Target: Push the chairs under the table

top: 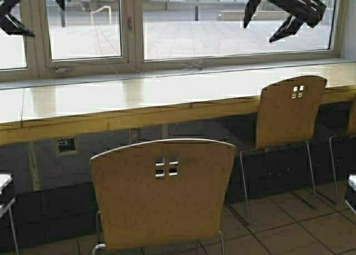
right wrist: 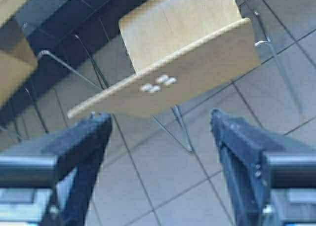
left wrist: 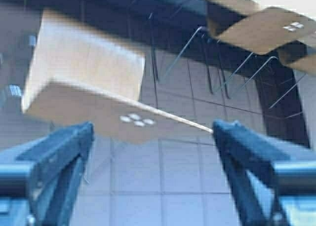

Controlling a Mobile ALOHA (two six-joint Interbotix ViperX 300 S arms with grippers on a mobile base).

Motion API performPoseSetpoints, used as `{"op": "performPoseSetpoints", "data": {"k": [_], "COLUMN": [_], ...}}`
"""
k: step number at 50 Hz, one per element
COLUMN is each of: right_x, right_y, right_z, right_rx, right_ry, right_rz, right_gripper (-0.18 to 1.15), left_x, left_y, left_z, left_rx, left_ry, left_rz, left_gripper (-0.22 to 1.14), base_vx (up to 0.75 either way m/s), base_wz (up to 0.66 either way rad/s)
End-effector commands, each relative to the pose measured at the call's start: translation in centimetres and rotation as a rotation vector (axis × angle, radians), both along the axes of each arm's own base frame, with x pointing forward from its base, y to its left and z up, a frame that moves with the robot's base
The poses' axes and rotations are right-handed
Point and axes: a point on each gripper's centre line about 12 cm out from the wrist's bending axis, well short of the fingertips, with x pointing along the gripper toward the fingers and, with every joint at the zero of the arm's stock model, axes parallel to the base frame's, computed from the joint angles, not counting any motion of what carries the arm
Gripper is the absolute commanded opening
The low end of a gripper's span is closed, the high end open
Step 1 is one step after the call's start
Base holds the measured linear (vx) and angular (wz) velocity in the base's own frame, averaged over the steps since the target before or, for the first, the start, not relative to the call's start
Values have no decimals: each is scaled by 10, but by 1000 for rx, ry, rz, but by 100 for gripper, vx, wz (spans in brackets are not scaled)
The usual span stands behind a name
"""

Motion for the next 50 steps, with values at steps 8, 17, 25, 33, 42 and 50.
{"op": "performPoseSetpoints", "data": {"k": [8, 17, 25, 33, 42, 50], "right_x": [24, 24, 24, 44, 57, 68], "right_y": [21, 18, 18, 25, 41, 48], "right_z": [-60, -110, -138, -154, -182, -203], "right_rx": [153, 176, 196, 254, 327, 338], "right_ry": [162, 268, 334, 356, 418, 445], "right_rz": [-130, -224, -280, -336, -397, -405], "right_gripper": [94, 94, 94, 94, 94, 94], "left_x": [44, 73, 83, 96, 114, 131], "left_y": [-64, -107, -133, -139, -146, -155], "left_z": [-80, -144, -176, -190, -208, -220], "left_rx": [-102, -164, -257, -367, -407, -425], "left_ry": [224, 367, 443, 459, 455, 444], "left_rz": [12, 80, 158, 274, 324, 332], "left_gripper": [102, 102, 102, 102, 102, 102], "base_vx": [21, 19, 15, 11, 5, 2], "base_wz": [3, 7, 7, 5, 3, 1]}}
